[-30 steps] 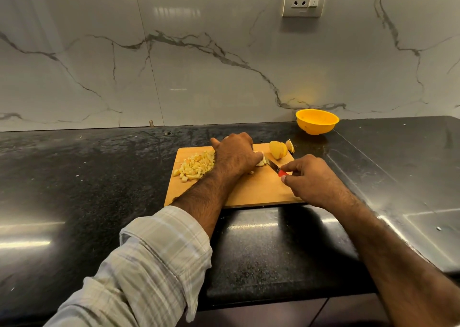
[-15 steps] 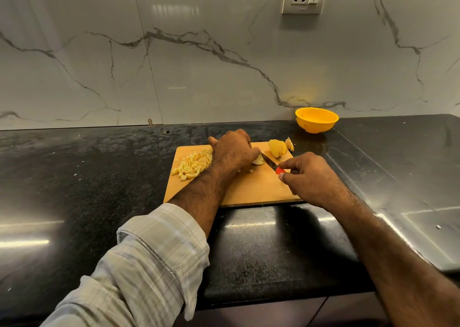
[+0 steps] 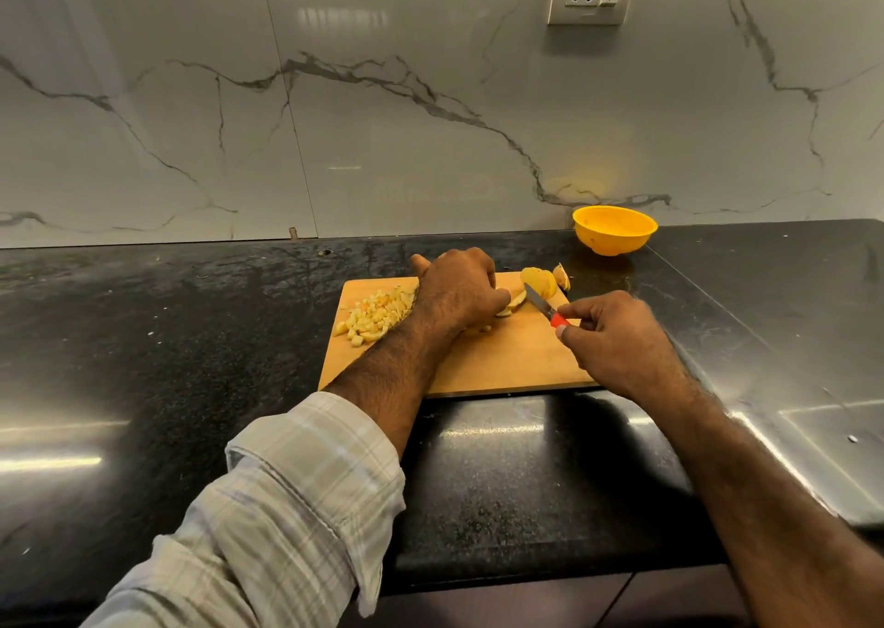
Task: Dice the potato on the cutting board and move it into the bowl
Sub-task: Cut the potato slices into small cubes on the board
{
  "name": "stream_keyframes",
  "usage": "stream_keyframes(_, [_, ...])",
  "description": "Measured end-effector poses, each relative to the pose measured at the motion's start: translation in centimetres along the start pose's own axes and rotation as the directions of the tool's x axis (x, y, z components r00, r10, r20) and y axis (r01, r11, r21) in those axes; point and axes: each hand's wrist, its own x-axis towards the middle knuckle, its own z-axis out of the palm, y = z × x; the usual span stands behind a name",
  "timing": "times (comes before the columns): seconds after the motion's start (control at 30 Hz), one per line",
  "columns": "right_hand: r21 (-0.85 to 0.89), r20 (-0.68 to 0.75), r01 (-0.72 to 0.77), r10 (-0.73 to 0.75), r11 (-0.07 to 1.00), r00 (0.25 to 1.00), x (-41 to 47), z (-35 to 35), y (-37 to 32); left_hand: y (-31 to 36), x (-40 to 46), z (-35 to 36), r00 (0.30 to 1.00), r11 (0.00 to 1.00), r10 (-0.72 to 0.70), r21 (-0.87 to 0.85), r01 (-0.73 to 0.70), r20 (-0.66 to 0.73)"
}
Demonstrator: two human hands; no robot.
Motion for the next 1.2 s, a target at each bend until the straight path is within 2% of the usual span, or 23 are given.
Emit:
stream_keyframes(0.1, [-0.026, -0.028, -0.001, 0.001, 1.0, 1.0, -0.3, 0.0, 0.1, 0.2, -0.1, 0.0, 1.0, 1.0, 0.004, 0.021, -0.005, 0.007])
stream_keyframes(0.23, [-0.119, 0.004, 0.0, 0.001, 0.993, 1.0, -0.4, 0.5, -0.1, 0.3, -0.1, 0.0, 1.0, 0.999, -0.017, 0.039, 0.016, 0.022])
stream_keyframes(0.37, [-0.141, 0.041, 0.007, -0.002, 0.99, 0.999, 0.5, 0.7, -1.1, 0.5, -0.1, 0.0, 0.998, 0.999, -0.039, -0.003, 0.039, 0.05])
stream_keyframes(0.53, [-0.187, 0.026, 0.051, -0.047, 0.981, 0.999, 1.9, 0.7, -1.8, 0.2, 0.2, -0.3, 0.991, 0.996, -0.063, -0.055, 0.07, 0.119])
stream_keyframes(0.7, [-0.192, 0.017, 0.035, -0.033, 0.981, 0.999, 3.0, 0.7, -1.3, 0.6, 0.3, -0.3, 0.989, 0.994, -0.082, -0.062, 0.09, 0.126])
stream_keyframes(0.8, [-0.202, -0.002, 0.032, -0.034, 0.979, 0.999, 3.1, 1.0, -0.5, 0.8, 0.4, -0.2, 0.988, 0.995, -0.098, -0.014, 0.1, 0.115])
stream_keyframes(0.9, [-0.221, 0.002, 0.042, -0.043, 0.974, 0.999, 3.0, 1.4, 0.0, 0.7, 0.3, -0.2, 0.993, 0.991, -0.113, 0.082, 0.11, 0.028])
stream_keyframes(1.0, [-0.252, 0.014, 0.034, -0.032, 0.967, 0.999, 3.0, 1.3, 0.3, 1.1, -0.1, -0.4, 0.994, 0.98, -0.107, 0.169, 0.1, 0.032])
stream_keyframes(1.2, [-0.359, 0.046, 0.032, -0.017, 0.933, 0.999, 2.9, 1.1, 0.2, 1.5, -0.3, -0.2, 0.999, 0.99, -0.024, 0.139, 0.017, 0.049])
